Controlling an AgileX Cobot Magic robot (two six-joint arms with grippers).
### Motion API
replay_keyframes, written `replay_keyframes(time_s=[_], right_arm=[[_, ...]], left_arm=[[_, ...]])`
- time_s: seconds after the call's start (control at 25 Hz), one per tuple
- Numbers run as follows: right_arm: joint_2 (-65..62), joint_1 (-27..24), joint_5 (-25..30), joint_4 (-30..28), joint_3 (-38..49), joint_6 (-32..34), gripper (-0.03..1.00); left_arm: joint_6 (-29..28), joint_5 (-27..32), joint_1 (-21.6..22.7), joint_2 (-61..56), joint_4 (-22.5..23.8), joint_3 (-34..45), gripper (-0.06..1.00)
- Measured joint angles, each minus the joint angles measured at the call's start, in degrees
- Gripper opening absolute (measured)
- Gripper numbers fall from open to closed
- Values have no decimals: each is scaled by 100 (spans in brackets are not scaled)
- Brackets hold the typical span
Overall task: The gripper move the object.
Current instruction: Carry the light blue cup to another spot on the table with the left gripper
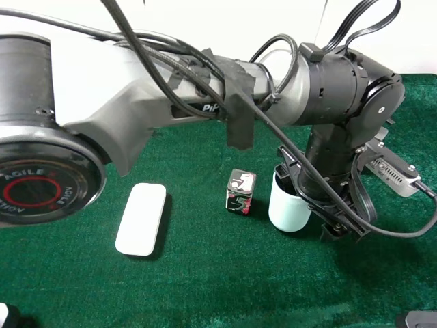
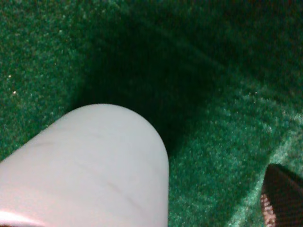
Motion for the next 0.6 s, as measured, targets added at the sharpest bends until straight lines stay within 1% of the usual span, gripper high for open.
replay_keyframes(time_s=[0.12,0.32,0.6], right_arm=[[0,0,0,0,0,0,68],[0,0,0,0,0,0,68],[0,0,0,0,0,0,68]], left_arm=[[0,0,0,0,0,-94,87],[0,43,0,0,0,-362,87],[-2,345,0,-5,-26,-702,88]])
